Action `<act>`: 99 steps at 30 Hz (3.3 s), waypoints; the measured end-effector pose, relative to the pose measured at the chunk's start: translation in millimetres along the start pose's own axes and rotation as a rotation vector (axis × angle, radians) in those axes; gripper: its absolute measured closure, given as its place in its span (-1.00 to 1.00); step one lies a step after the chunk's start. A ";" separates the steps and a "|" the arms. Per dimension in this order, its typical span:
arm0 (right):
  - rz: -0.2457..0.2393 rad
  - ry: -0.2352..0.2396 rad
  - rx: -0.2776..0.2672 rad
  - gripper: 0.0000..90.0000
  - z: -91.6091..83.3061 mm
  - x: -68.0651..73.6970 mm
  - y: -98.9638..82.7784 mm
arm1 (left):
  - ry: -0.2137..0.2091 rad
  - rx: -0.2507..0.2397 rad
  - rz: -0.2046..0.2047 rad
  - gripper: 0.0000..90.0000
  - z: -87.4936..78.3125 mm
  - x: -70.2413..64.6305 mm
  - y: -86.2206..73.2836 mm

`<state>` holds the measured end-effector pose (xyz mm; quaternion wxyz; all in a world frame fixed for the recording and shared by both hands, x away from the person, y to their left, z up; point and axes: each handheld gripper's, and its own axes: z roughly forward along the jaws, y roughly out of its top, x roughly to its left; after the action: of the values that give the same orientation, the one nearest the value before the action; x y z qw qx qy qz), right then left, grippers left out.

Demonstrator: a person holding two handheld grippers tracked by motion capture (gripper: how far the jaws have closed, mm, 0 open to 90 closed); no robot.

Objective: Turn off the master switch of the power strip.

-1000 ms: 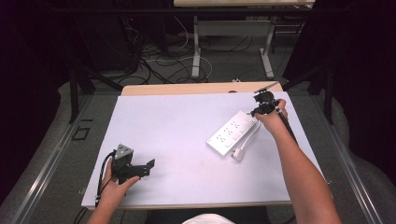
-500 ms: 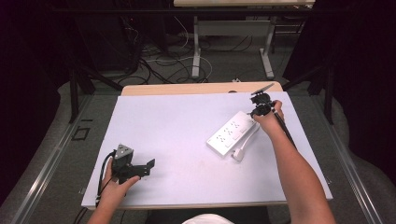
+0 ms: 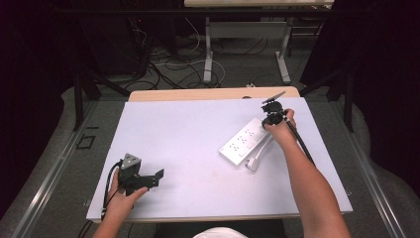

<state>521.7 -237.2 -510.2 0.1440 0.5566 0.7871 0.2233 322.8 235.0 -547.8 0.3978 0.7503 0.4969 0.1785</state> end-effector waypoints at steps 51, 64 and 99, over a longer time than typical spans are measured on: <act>0.072 0.046 -0.060 0.81 -11.7 -11.8 -13.0 | -0.003 0.000 0.002 -0.97 1.7 -2.5 0.6; 0.005 0.069 -0.037 0.40 -15.6 -5.6 -15.3 | -0.004 0.008 0.007 -0.97 2.6 -2.6 0.9; -0.102 0.087 -0.064 0.03 -57.4 8.6 -38.6 | -0.003 -0.010 0.004 -0.97 2.5 -2.7 1.2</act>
<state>460.1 -251.0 -480.4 0.1385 0.5004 0.8125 0.2650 323.9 231.3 -548.1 0.4017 0.7495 0.4942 0.1807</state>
